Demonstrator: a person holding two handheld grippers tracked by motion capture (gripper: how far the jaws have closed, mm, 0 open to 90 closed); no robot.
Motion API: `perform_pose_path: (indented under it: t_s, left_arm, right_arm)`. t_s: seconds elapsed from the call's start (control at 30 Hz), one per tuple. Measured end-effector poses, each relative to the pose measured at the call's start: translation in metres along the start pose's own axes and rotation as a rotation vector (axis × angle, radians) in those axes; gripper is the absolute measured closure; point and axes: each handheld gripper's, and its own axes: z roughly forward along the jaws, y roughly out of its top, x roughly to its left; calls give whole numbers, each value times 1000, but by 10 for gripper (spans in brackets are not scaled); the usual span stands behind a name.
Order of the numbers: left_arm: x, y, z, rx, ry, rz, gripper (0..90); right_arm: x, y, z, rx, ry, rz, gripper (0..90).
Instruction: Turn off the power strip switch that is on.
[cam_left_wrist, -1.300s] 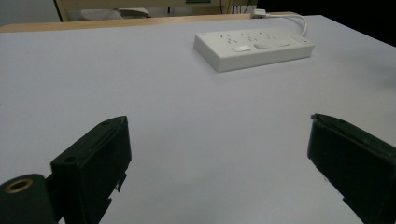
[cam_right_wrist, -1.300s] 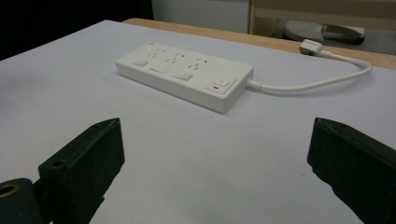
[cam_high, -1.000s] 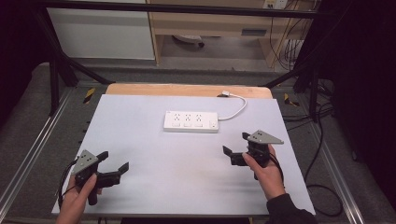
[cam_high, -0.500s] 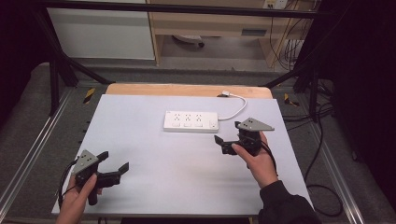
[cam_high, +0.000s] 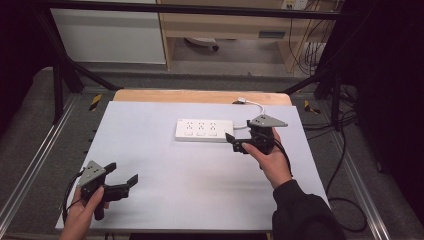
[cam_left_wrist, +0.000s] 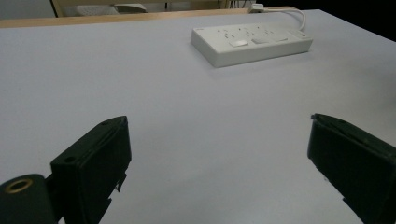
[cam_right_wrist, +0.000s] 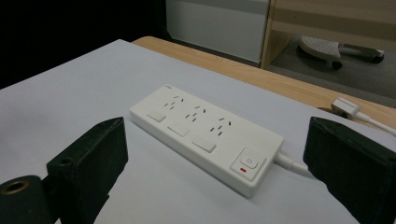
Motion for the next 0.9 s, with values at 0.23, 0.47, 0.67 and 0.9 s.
perform_pose_path:
  t_s: [0.23,0.47,0.67,0.9]
  left_arm:
    - [-1,0,0,6,1,1,61]
    - [0,0,1,10,1,7,61]
    - [-1,0,1,10,2,6,61]
    - [0,0,1,11,0,10,61]
  right_arm:
    - [-3,6,7,-10,-3,4,53]
    - [-5,13,16,-21,-29,-13,137]
    - [-6,17,25,-34,-26,-18,246]
    - [-8,17,35,-36,-41,-14,444]
